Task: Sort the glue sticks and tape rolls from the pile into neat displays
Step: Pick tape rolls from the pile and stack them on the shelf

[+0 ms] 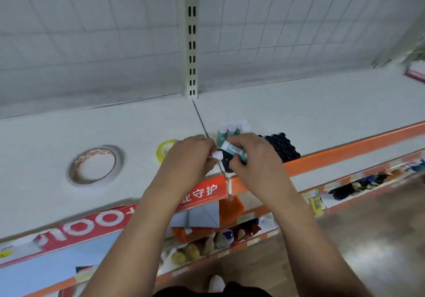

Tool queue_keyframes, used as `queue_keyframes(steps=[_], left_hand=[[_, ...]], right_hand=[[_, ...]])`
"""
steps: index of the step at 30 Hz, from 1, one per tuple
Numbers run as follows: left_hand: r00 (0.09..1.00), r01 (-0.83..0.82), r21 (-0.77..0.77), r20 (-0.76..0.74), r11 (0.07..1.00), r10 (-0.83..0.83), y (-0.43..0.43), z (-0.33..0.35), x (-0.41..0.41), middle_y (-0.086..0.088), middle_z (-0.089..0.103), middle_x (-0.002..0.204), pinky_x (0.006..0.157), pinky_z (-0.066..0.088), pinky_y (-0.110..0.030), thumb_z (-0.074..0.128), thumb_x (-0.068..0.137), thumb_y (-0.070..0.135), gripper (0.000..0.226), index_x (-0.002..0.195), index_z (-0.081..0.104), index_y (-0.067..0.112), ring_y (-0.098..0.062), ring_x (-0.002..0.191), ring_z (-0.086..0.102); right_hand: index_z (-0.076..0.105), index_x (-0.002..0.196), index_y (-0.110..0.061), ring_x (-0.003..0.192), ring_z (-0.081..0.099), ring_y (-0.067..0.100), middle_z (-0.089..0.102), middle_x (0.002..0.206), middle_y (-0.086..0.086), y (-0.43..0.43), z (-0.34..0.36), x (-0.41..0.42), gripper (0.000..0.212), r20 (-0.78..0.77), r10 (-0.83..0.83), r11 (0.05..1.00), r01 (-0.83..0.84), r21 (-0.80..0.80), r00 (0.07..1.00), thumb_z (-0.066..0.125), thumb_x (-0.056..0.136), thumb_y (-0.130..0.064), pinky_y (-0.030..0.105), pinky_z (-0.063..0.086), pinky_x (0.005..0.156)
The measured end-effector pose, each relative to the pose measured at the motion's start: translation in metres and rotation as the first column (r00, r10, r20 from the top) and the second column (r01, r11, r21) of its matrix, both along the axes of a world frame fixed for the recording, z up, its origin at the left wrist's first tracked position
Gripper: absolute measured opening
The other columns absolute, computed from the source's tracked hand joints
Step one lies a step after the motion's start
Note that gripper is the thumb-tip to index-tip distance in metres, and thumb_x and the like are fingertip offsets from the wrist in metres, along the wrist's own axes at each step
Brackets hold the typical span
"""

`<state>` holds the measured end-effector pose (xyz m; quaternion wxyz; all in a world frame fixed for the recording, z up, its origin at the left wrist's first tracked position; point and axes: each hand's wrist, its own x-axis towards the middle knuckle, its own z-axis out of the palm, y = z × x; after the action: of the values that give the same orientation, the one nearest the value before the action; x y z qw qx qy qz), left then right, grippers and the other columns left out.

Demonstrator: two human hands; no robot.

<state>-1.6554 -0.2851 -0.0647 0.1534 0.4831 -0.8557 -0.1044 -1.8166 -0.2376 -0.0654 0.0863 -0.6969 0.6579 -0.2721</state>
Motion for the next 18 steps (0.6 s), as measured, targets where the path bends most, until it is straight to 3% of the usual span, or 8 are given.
queue_keyframes(steps=[8,15,18], left_hand=[[0.999,-0.039,0.026,0.020,0.999,0.038,0.012,-0.001,-0.009,0.002,0.063,0.101,0.080,0.048,-0.039,0.065,0.086,0.036,0.024,0.105,0.066,0.021,-0.021,0.096,0.058],[0.976,-0.096,-0.050,-0.199,0.994,0.084,0.013,0.010,-0.016,0.003,0.065,0.109,0.080,0.051,-0.035,0.068,0.087,0.021,0.029,0.116,0.063,0.021,-0.017,0.097,0.060],[0.975,-0.051,-0.025,-0.217,0.998,0.045,0.014,0.010,-0.024,0.003,0.066,0.103,0.077,0.050,-0.036,0.068,0.086,0.015,0.026,0.111,0.064,0.022,-0.016,0.092,0.060]], right_hand=[[0.061,0.119,-0.023,0.105,0.051,0.016,0.059,0.115,-0.006,-0.005,-0.002,-0.016,0.034,0.005,0.070,0.997,-0.070,0.028,0.998,0.056,0.086,-0.014,0.033,0.049,0.084],[0.060,0.121,-0.023,0.103,0.048,0.013,0.058,0.112,-0.005,-0.004,-0.003,-0.016,0.035,0.035,0.111,0.993,-0.112,0.039,0.993,0.056,0.087,-0.015,0.030,0.047,0.083],[0.061,0.121,-0.023,0.099,0.049,0.012,0.059,0.107,-0.006,-0.003,-0.004,-0.017,0.033,0.046,0.116,0.993,-0.117,0.033,0.992,0.056,0.088,-0.018,0.031,0.048,0.080]])
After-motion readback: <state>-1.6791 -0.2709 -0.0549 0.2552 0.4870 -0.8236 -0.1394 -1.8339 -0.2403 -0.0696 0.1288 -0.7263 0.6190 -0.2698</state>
